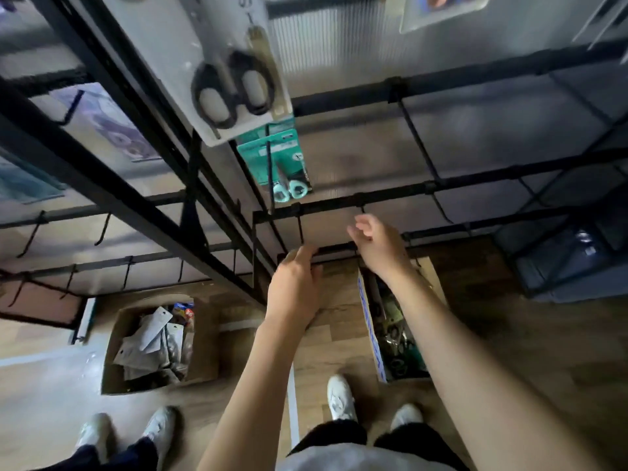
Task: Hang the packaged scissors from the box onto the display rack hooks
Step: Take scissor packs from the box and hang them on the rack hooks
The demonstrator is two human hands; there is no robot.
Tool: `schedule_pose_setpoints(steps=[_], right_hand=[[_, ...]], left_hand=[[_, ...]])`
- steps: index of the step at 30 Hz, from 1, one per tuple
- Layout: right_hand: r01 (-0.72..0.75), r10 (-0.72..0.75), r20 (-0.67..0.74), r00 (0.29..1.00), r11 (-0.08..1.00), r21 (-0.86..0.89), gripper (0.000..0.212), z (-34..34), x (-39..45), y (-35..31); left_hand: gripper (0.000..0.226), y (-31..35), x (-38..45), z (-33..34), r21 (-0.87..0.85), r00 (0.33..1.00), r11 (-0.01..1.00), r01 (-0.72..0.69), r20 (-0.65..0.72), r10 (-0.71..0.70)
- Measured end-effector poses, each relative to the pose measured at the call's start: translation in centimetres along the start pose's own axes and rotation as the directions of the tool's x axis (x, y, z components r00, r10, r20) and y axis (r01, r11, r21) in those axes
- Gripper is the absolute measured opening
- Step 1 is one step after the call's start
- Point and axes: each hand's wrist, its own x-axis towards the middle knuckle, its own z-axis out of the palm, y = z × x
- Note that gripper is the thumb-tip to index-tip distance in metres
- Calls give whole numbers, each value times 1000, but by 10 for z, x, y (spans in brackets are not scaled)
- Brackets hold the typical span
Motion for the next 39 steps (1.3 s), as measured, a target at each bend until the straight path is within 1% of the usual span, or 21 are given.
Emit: schedule_pose_setpoints(steps=[3, 6, 7, 9, 10, 11, 14, 18, 21, 23, 26, 30, 33, 36, 39], right_hand=[[-147, 149, 14, 989, 985, -91, 40, -3, -37, 74], [-290, 295, 4, 956, 942, -171, 44, -14, -74, 136], [-320, 327, -1, 945, 925, -206, 46, -18, -85, 156], [-366, 376, -13, 926, 890, -271, 45, -25, -105, 192], [-384, 393, -29, 919, 877, -289, 45, -28, -113, 209], [-393, 400, -42, 916, 870, -299, 46, -29, -120, 225], [-385, 410, -19, 912, 839, -383, 51, -30, -136, 270], [-381, 437, 14, 899, 798, -467, 59, -18, -140, 334], [-337, 431, 51, 901, 768, -545, 61, 1, -138, 387], [-332, 448, 68, 892, 749, -573, 60, 17, -135, 422], [-336, 459, 65, 886, 732, -592, 58, 42, -125, 477], [-337, 481, 73, 874, 707, -622, 67, 74, -103, 546], [-348, 504, 92, 859, 705, -617, 70, 100, -74, 593], [-301, 491, 156, 857, 723, -622, 74, 120, -44, 632], [-243, 494, 233, 838, 719, -651, 82, 126, -21, 659]], left_hand=[[32, 16, -5, 40, 67, 990, 997, -38, 136, 29], [33, 29, -11, 92, 146, 948, 987, -68, 317, 18], [34, 32, -13, 111, 177, 921, 979, -99, 388, 23], [35, 39, -21, 150, 272, 832, 936, -225, 553, 40], [35, 42, -25, 168, 312, 784, 901, -301, 619, 48], [35, 44, -29, 184, 327, 750, 881, -342, 660, 46], [39, 40, -36, 232, 349, 715, 871, -347, 699, 4], [44, 17, -37, 300, 395, 648, 806, -441, 762, -19], [51, -8, -34, 357, 423, 626, 751, -507, 780, -17], [56, -27, -29, 395, 431, 611, 737, -520, 791, -31], [57, -58, -19, 452, 436, 609, 713, -549, 793, -16], [57, -100, 5, 527, 434, 611, 666, -606, 791, 41], [64, -131, 29, 578, 488, 619, 587, -646, 785, 28], [69, -153, 57, 614, 500, 604, 487, -716, 794, 72], [69, -160, 88, 637, 474, 587, 456, -753, 797, 142]])
